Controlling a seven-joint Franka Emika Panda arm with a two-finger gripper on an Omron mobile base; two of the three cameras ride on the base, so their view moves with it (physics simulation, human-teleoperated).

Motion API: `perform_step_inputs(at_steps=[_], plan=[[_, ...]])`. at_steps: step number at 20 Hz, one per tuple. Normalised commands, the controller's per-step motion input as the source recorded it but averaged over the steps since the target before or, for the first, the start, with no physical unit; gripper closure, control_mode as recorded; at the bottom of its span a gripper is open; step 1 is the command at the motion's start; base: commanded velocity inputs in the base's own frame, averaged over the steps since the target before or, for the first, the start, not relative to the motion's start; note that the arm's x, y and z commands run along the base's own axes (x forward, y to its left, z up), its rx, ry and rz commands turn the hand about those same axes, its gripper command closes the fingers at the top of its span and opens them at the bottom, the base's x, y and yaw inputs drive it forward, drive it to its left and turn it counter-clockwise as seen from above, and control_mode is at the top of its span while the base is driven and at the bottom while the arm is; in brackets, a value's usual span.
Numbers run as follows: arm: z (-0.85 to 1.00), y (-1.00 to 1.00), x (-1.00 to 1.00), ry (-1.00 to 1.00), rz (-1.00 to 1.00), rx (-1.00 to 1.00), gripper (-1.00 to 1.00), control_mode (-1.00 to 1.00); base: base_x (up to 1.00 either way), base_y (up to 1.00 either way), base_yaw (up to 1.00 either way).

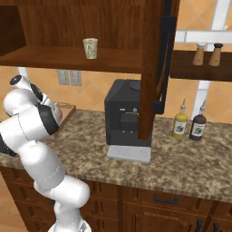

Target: Pick the kettle from the counter and place it on the tray. Then pick the mug from the cabinet and place it on the tray. Then close the cabinet doors.

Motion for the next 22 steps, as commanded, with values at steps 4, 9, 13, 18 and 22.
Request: perform_step_inputs(at_steps=[4, 9, 13, 18, 22], plan=[[-0.11, 0.27, 0.48, 0.00, -0.07, 0.00, 1.00, -1.00, 0.00, 0.00, 0.00], [-0.16, 0.20, 0.47, 0.00, -0.05, 0.00, 1.00, -1.00, 0.00, 0.00, 0.00], [-0.19, 0.20, 0.42, 0.00, -0.05, 0.00, 1.00, -1.00, 0.00, 0.00, 0.00], [-0.17, 0.14, 0.40, 0.00, -0.05, 0.00, 1.00, -1.00, 0.00, 0.00, 0.00], [-0.14, 0.00, 0.45, 0.00, -0.03, 0.00, 1.00, -1.00, 0.00, 0.00, 0.00]])
